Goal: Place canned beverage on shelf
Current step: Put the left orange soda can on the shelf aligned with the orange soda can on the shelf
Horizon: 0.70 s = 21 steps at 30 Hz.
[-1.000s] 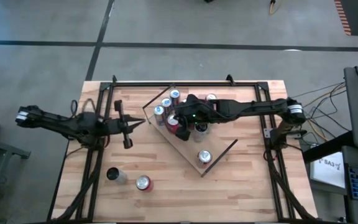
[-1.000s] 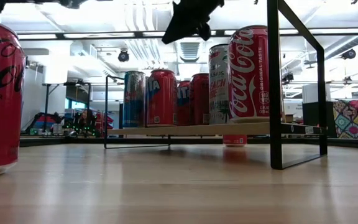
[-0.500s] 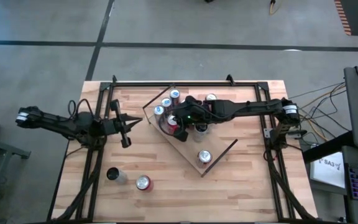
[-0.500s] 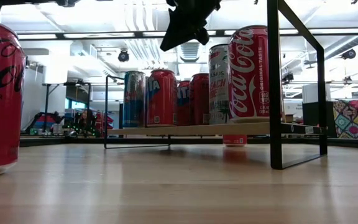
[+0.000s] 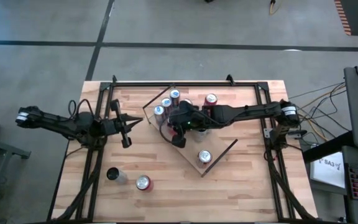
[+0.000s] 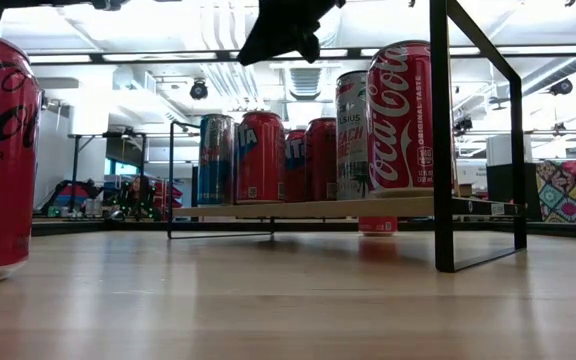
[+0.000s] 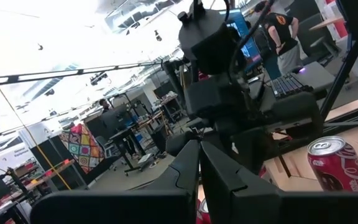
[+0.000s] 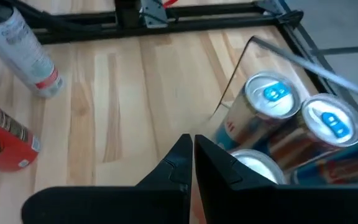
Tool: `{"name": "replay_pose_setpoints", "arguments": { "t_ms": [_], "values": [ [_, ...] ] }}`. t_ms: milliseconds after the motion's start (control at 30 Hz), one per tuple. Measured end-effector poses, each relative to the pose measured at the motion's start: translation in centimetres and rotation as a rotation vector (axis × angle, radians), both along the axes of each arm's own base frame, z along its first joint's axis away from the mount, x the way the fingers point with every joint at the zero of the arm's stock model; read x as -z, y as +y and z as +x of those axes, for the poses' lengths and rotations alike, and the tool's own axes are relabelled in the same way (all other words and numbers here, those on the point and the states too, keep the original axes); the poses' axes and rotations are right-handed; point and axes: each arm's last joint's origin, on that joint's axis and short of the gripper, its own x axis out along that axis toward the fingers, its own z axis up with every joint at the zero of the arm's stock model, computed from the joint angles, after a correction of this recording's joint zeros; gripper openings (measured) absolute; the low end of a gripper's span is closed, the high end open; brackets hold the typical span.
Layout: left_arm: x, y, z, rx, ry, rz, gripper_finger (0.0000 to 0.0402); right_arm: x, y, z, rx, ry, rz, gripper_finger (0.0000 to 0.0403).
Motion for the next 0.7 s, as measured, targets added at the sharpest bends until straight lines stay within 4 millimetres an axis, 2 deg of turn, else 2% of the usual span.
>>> {"name": "replay_pose_setpoints", "arguments": {
  "t_ms": [700],
  "values": [
    [0.0,0.0,0.0,0.001,0.001,-0.003,0.0000,3.4,0.4,1.5,-0.019,0.100,-0.015,0.0009]
  ]
}}
